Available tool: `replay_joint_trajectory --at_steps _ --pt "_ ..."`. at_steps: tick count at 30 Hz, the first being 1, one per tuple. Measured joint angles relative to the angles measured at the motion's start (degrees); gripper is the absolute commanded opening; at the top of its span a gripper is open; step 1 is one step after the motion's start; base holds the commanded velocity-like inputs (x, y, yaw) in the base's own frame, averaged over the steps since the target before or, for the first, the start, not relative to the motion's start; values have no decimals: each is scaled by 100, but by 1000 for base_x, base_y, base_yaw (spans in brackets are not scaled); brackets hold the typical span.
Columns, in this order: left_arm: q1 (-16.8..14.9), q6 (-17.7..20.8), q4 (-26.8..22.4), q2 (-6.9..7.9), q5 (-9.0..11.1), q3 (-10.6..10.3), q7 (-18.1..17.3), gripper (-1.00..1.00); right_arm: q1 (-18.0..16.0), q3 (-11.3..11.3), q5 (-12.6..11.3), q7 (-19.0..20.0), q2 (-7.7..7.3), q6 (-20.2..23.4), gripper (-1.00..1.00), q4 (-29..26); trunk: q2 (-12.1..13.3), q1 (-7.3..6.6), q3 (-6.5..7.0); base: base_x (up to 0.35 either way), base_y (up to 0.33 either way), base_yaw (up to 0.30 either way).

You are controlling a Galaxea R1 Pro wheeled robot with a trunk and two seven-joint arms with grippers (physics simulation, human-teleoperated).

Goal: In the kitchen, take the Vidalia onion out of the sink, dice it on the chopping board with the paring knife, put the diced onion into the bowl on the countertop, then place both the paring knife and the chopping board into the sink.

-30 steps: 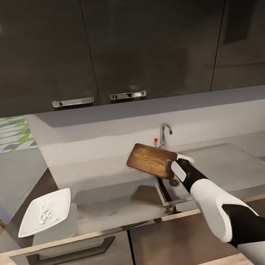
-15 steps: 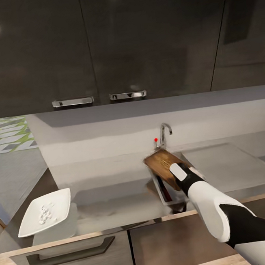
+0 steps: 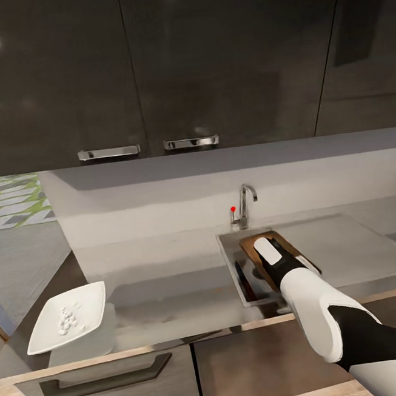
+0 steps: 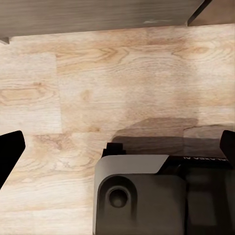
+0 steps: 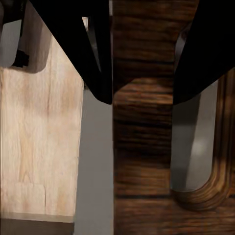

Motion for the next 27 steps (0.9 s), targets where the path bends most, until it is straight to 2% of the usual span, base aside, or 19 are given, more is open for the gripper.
replay_joint_trajectory --at_steps 3,8,17,27 --pt "0 0 1 0 2 0 0 100 -1 13 -16 -310 87 -1 -100 -254 0 0 0 0 0 0" --pt "0 3 0 0 1 2 0 100 1 30 -16 -705 86 -1 -100 -548 0 -1 0 56 0 0" --pt "0 9 1 9 2 2 0 100 2 47 -25 -766 86 22 -100 -576 1 -2 -1 269 0 1" --pt "1 9 6 11 1 2 0 100 0 48 -19 -757 87 3 -100 -507 1 0 0 28 0 187"
